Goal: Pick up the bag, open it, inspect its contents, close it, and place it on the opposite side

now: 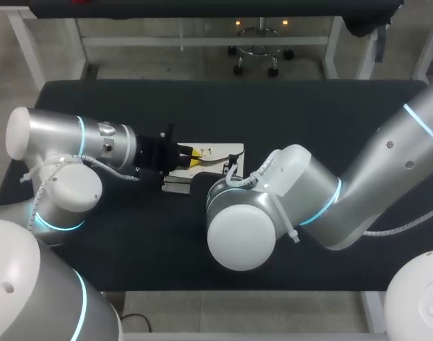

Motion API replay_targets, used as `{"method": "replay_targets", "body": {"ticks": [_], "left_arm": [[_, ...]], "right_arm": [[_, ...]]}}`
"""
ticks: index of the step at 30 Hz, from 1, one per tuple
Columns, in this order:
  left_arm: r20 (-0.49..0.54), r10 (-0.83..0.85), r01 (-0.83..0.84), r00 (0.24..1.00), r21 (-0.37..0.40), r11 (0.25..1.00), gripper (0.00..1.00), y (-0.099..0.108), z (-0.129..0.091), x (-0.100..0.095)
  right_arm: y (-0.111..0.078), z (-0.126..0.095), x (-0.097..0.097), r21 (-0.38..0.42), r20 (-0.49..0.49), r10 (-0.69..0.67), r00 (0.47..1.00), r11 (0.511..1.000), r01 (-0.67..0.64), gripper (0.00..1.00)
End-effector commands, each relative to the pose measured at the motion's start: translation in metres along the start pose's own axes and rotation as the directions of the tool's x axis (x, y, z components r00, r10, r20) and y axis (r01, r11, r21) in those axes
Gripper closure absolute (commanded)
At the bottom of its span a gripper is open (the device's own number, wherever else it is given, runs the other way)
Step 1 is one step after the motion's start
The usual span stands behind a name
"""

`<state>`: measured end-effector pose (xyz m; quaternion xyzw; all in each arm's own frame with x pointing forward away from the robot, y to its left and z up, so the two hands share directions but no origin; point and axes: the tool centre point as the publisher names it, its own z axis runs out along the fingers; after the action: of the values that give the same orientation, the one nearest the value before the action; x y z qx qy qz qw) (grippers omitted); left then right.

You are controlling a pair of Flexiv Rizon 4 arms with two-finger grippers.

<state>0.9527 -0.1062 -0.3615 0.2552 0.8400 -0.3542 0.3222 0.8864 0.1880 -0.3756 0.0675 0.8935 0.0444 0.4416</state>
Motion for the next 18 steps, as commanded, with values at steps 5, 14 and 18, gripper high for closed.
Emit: {"method": "replay_targets", "body": {"ticks": [5,14,18], "left_arm": [[-0.013,0.003,-0.002,1.0,0.037,0.999,1.0,0.01,-0.005,0.004],[-0.011,0.03,-0.03,0.999,0.052,0.998,0.0,-0.003,-0.006,0.002],[0.014,0.031,-0.032,0.999,0.077,0.997,0.0,-0.009,-0.015,-0.002]], "right_arm": [[-0.006,0.0,0.003,-0.014,0.009,-0.001,1.0,1.0,0.001,1.0],[-0.006,0.0,0.003,-0.014,0.009,-0.001,1.0,1.0,0.001,1.0],[-0.006,0.0,0.003,-0.014,0.009,-0.001,1.0,1.0,0.001,1.0]]}}
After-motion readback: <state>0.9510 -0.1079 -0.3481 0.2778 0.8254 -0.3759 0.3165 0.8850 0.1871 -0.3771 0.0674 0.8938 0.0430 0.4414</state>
